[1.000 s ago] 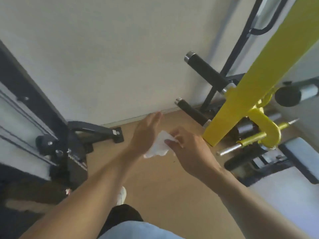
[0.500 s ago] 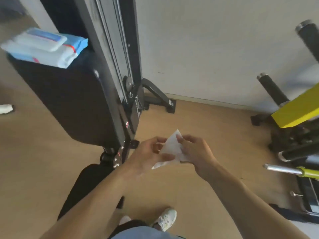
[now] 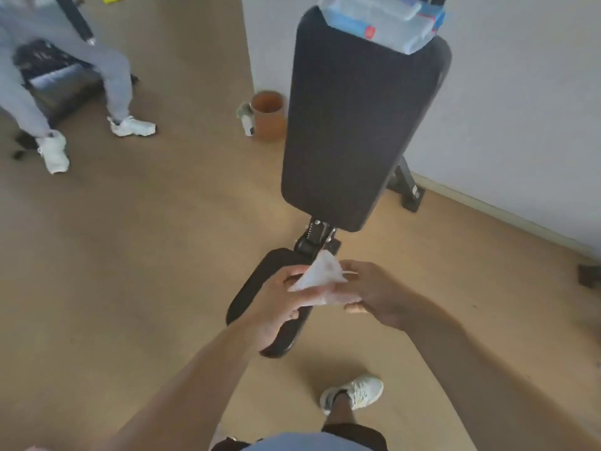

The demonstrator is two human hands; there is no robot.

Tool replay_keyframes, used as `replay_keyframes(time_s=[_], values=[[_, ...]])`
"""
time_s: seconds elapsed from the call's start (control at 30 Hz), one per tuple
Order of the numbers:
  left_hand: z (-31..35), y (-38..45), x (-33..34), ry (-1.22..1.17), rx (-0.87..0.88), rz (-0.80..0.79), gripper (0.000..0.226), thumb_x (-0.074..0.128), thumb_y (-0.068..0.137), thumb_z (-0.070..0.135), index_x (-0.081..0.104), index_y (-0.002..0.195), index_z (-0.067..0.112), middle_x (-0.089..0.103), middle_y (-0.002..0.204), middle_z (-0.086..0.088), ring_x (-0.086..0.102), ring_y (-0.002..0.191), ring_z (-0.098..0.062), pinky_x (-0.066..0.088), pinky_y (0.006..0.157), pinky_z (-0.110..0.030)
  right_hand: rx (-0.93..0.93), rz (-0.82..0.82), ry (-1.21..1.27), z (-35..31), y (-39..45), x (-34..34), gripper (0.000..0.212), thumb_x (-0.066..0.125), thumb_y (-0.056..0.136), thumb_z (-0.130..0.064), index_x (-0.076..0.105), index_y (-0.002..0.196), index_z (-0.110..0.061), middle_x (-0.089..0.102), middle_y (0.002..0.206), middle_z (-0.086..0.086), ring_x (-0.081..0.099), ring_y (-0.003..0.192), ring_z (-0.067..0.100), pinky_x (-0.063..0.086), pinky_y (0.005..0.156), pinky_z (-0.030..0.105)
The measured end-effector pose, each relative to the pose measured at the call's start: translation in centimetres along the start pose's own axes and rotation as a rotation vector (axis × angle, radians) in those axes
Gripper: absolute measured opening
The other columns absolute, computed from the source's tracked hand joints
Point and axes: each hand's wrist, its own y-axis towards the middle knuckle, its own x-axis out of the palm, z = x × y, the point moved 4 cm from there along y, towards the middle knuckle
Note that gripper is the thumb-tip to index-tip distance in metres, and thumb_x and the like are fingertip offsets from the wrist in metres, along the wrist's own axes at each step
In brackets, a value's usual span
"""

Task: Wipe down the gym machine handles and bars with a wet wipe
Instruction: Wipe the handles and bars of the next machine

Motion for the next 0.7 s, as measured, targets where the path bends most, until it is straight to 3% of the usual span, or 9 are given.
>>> replay_keyframes(time_s=[0.13, 0.23, 0.3, 0.4, 0.47, 0.53, 0.6, 0.67, 0.7], values=[[-2.3, -3.6, -10.0, 0.091, 0.081, 0.107, 0.053, 0.083, 0.058, 0.041, 0.066, 0.108, 0.04, 0.07, 0.088, 0.012, 0.06, 0.073, -0.007, 0.044, 0.064, -0.026, -0.048, 0.017, -0.041, -1.4, 1.4, 9.9, 0.036, 0.079, 0.073, -0.039, 0.077, 0.106, -0.024, 0.075, 0.087, -0.007, 0.068, 0.076, 0.006, 0.051, 0.061, 0.017], [-2.8, -6.0, -17.1, 0.136, 0.123, 0.17, 0.024, 0.07, 0.074, 0.052, 0.072, 0.094, 0.039, 0.067, 0.072, 0.009, 0.06, 0.062, -0.005, 0.048, 0.064, -0.026, -0.066, -0.055, -0.046, -3.1, 2.5, 17.1, 0.027, 0.071, 0.089, -0.041, 0.077, 0.11, -0.025, 0.075, 0.094, -0.006, 0.068, 0.083, 0.004, 0.052, 0.068, 0.018], [-2.9, -7.3, -21.3, 0.126, 0.138, 0.203, 0.024, 0.061, 0.08, 0.056, 0.073, 0.086, 0.036, 0.066, 0.065, 0.014, 0.06, 0.057, 0.001, 0.044, 0.063, -0.02, -0.081, -0.054, -0.026, -4.6, 3.2, 20.7, 0.029, 0.067, 0.093, -0.041, 0.077, 0.111, -0.02, 0.076, 0.102, -0.001, 0.07, 0.092, 0.008, 0.054, 0.071, 0.02], [-2.9, -8.1, -26.7, 0.026, 0.109, 0.355, 0.023, 0.054, 0.081, 0.062, 0.073, 0.082, 0.049, 0.071, 0.076, 0.03, 0.065, 0.068, 0.013, 0.044, 0.064, -0.021, -0.087, 0.02, 0.088, -6.7, 4.8, 24.6, 0.033, 0.064, 0.096, -0.036, 0.076, 0.109, -0.008, 0.076, 0.107, 0.011, 0.072, 0.097, 0.019, 0.057, 0.075, 0.029], [-2.5, -8.1, -29.2, 0.005, 0.105, 0.421, 0.022, 0.053, 0.082, 0.06, 0.072, 0.082, 0.051, 0.072, 0.08, 0.027, 0.067, 0.078, 0.006, 0.047, 0.066, -0.024, -0.085, 0.104, 0.153, -7.8, 6.1, 26.4, 0.034, 0.061, 0.098, -0.035, 0.077, 0.105, -0.006, 0.077, 0.103, 0.011, 0.074, 0.095, 0.022, 0.059, 0.076, 0.033], [-2.0, -7.5, -31.3, 0.015, 0.123, 0.444, 0.026, 0.051, 0.088, 0.052, 0.074, 0.086, 0.041, 0.074, 0.082, 0.018, 0.068, 0.079, -0.003, 0.049, 0.068, -0.027, -0.081, 0.182, 0.164, -8.8, 7.4, 28.0, 0.035, 0.06, 0.098, -0.037, 0.078, 0.099, -0.008, 0.078, 0.098, 0.009, 0.075, 0.092, 0.022, 0.059, 0.08, 0.036], [-1.4, -6.5, -33.1, 0.027, 0.159, 0.439, 0.031, 0.047, 0.089, 0.044, 0.07, 0.088, 0.023, 0.067, 0.077, 0.007, 0.06, 0.074, -0.013, 0.045, 0.068, -0.031, -0.107, 0.266, 0.09, -9.7, 8.8, 29.4, 0.034, 0.058, 0.097, -0.04, 0.079, 0.088, -0.015, 0.078, 0.084, 0.001, 0.074, 0.084, 0.014, 0.056, 0.078, 0.027], [-0.4, -5.4, -34.6, 0.032, 0.18, 0.44, 0.035, 0.046, 0.087, 0.04, 0.062, 0.089, 0.01, 0.052, 0.075, 0.002, 0.049, 0.072, -0.015, 0.039, 0.066, -0.032, -0.202, 0.373, -0.014, -11.0, 9.9, 30.7, 0.036, 0.056, 0.097, -0.039, 0.075, 0.068, -0.029, 0.068, 0.06, -0.013, 0.063, 0.057, -0.002, 0.046, 0.056, 0.013], [0.2, -4.7, -35.3, 0.031, 0.183, 0.439, 0.036, 0.046, 0.087, 0.039, 0.059, 0.09, 0.006, 0.049, 0.075, 0.001, 0.046, 0.073, -0.015, 0.037, 0.066, -0.032, -0.265, 0.416, -0.072, -11.7, 10.6, 31.5, 0.039, 0.055, 0.097, -0.038, 0.071, 0.062, -0.032, 0.059, 0.051, -0.016, 0.052, 0.046, -0.003, 0.038, 0.047, 0.012]])
